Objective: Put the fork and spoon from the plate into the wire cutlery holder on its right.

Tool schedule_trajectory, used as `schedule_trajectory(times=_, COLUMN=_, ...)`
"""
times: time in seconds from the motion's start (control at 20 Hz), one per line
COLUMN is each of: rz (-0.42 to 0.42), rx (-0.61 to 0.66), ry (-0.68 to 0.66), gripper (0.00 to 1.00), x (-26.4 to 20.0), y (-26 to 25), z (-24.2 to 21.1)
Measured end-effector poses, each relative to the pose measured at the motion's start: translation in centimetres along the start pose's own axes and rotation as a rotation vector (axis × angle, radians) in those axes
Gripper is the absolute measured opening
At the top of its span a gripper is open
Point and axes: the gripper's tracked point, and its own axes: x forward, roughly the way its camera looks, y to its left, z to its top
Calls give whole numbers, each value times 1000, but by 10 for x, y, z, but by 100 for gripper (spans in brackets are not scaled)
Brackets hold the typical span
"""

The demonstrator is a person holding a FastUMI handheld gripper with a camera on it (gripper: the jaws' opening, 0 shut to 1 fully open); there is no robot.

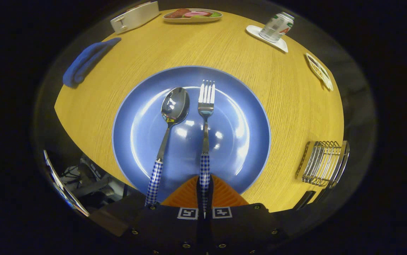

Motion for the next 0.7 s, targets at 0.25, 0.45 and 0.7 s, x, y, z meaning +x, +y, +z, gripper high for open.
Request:
schedule_trajectory(times=0.25, rz=27, rx=-49, ry=20, gripper=0, x=-11, y=-16, z=-2)
schedule_trajectory(times=0.45, rz=100, rx=-66, ry=53, gripper=0, x=-33, y=-26, z=-6)
schedule_trajectory(times=0.7, rz=169, rx=-102, ry=93, gripper=0, x=-72, y=-47, z=-15)
